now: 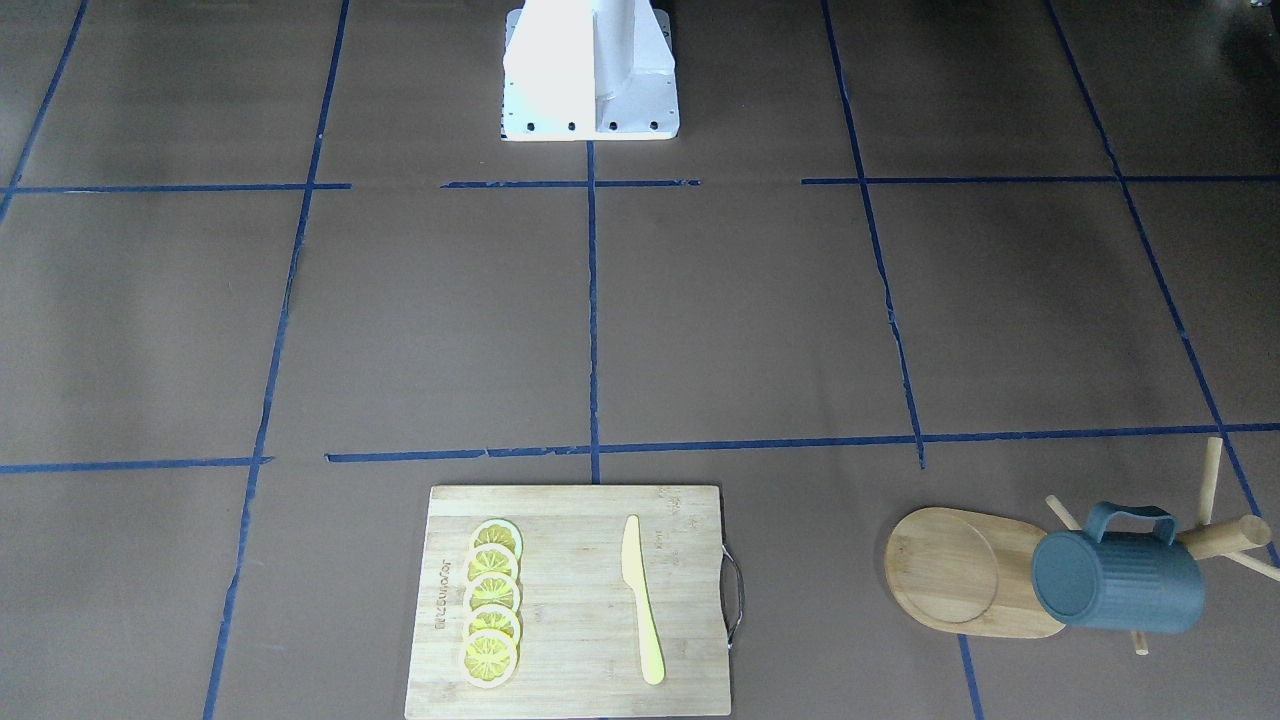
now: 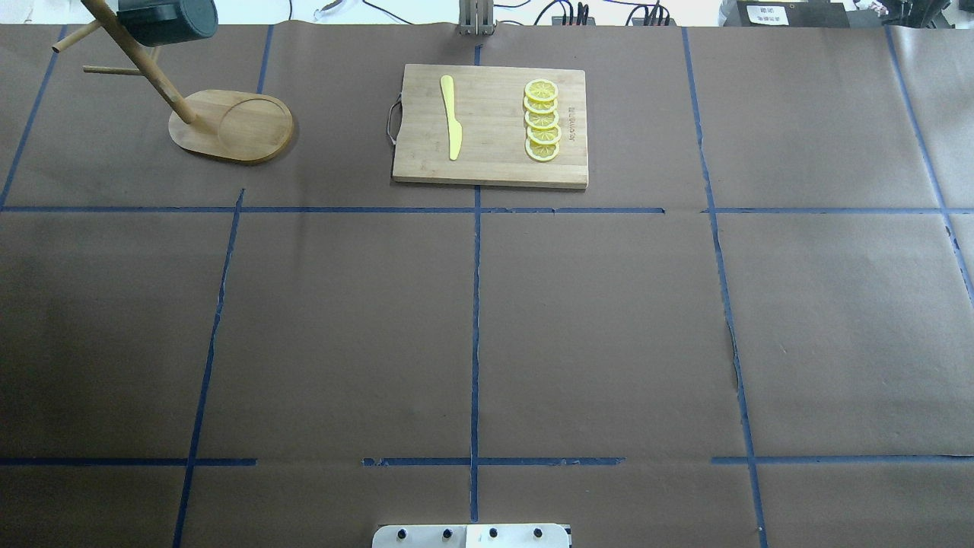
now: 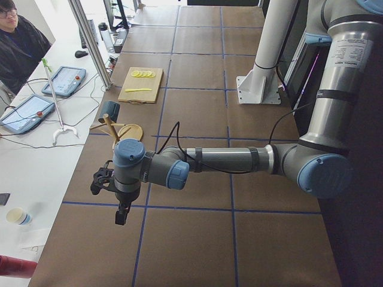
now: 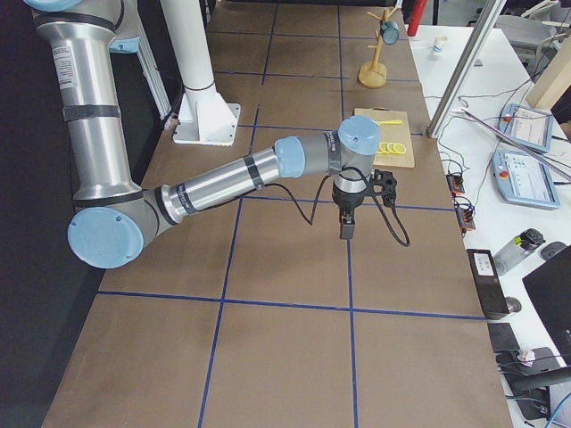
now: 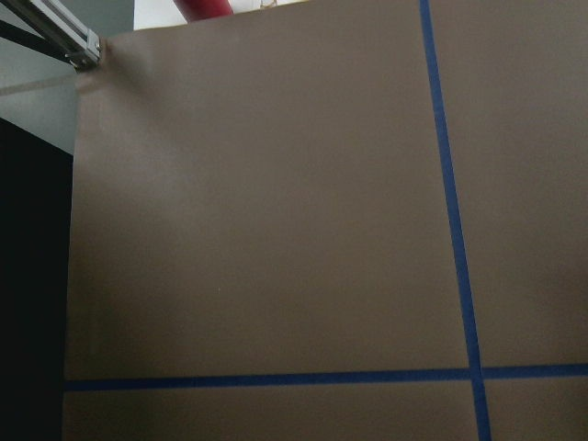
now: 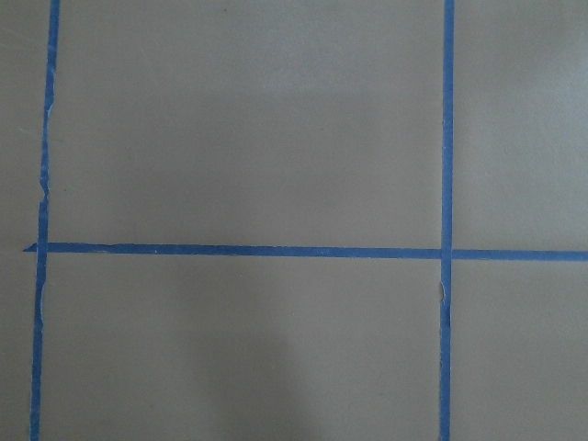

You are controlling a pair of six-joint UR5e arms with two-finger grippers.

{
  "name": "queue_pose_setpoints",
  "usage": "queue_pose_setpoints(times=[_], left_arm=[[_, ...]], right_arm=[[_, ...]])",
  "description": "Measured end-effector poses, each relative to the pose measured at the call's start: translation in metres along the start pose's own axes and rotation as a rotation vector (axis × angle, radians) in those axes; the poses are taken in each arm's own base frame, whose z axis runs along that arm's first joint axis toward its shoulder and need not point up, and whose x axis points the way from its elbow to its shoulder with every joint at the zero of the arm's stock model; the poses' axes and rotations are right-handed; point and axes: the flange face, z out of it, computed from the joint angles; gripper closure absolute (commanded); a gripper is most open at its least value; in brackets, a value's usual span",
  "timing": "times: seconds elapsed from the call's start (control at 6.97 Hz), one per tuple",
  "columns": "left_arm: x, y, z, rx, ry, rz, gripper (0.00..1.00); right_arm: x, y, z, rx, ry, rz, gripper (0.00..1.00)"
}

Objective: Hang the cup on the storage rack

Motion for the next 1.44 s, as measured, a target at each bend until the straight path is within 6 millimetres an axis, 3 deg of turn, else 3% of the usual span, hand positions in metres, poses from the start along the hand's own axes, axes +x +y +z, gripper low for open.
queue_pose_setpoints(times=[0.29, 0.57, 0.72, 1.0, 1.44], left_arm=[[0.018, 0.06, -0.005, -0.089, 0.109, -0.018, 0.0], [0.015, 0.119, 0.019, -0.098, 0.239, -0.032, 0.0], [0.011, 0.131, 0.028, -0.1, 0.253, -0.034, 0.0], [0.006, 0.133, 0.032, -0.106, 0.209, -0.027, 0.0], [0.014, 0.116, 0.026, -0.101, 0.16, 0.008, 0.0]], right_arm=[[0.009, 0.008, 0.006, -0.021, -0.041, 0.021, 0.0], [0.017, 0.014, 0.012, -0.033, -0.04, 0.035, 0.0], [0.022, 0.019, 0.015, -0.041, -0.036, 0.043, 0.0], [0.028, 0.023, 0.018, -0.047, -0.033, 0.056, 0.0], [0.037, 0.029, 0.018, -0.049, -0.035, 0.074, 0.0]])
